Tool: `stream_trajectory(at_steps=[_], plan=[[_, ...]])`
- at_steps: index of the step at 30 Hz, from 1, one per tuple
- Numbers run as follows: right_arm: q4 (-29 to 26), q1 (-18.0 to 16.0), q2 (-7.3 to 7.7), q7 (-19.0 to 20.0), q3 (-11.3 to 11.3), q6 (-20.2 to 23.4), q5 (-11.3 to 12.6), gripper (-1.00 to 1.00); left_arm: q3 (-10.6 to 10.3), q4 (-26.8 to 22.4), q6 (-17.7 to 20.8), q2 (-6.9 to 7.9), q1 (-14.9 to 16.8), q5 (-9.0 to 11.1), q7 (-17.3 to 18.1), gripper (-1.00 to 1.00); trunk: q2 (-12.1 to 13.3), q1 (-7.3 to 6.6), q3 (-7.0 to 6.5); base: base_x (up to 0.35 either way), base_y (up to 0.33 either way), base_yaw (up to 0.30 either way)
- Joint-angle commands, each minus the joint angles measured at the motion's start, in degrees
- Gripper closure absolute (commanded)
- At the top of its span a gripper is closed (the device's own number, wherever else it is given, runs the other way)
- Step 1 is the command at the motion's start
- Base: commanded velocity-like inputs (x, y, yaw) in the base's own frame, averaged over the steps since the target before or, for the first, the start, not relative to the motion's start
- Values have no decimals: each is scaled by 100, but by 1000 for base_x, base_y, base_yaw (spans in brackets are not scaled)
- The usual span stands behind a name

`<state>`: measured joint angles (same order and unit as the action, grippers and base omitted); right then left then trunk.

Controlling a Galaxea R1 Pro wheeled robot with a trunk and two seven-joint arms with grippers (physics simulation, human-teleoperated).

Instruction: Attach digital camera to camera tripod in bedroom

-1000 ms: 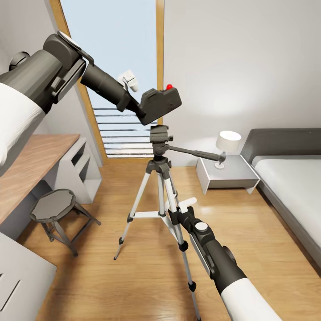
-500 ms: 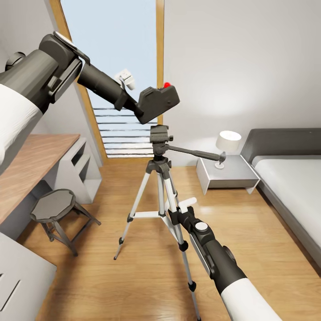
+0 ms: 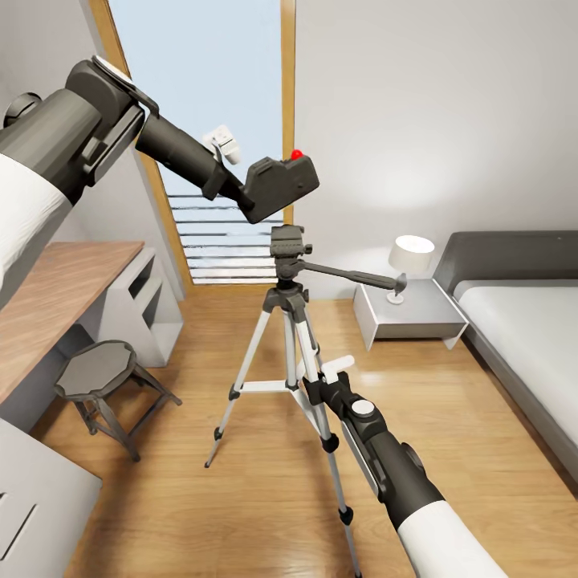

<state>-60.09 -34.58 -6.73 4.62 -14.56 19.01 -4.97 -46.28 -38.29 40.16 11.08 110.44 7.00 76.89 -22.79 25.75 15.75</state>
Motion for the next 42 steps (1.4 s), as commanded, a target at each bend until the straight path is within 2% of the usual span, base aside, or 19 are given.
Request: stream_trajectory(at_steps=[1, 4, 8, 11, 14, 27, 32, 42], plan=[[-11, -7, -3, 31, 5, 32, -47, 100, -45, -8, 41, 16, 12, 59, 12, 100, -13, 3, 11, 0, 0, 0], [-11, -5, -3, 31, 6, 32, -42, 100, -100, -24, 37, 80, 12, 63, 36, 100, -13, 3, 11, 0, 0, 0], [-9, -6, -3, 31, 3, 32, -40, 100, -350, -111, -31, 103, 12, 60, 38, 100, -13, 3, 11, 0, 0, 0], [-5, -6, -3, 31, -1, 29, -45, 100, -512, -191, -273, 115, 12, 80, 29, 100, -13, 3, 11, 0, 0, 0], [-3, -7, -2, 31, 2, 27, -47, 100, -574, -222, -464, 115, 12, 98, 28, 100, -13, 3, 11, 0, 0, 0], [5, -5, 5, 31, 6, 30, -22, 100, -592, -276, -579, 107, 12, 108, 34, 100, -13, 3, 11, 0, 0, 0], [6, -5, 5, 31, 6, 30, -15, 100, -572, -466, -585, 121, 12, 115, 36, 100, -13, 3, 11, 0, 0, 0], [6, -6, 5, 31, 8, 32, -25, 100, -613, -1047, -588, 338, 12, 123, 36, 100, -13, 3, 11, 0, 0, 0]])
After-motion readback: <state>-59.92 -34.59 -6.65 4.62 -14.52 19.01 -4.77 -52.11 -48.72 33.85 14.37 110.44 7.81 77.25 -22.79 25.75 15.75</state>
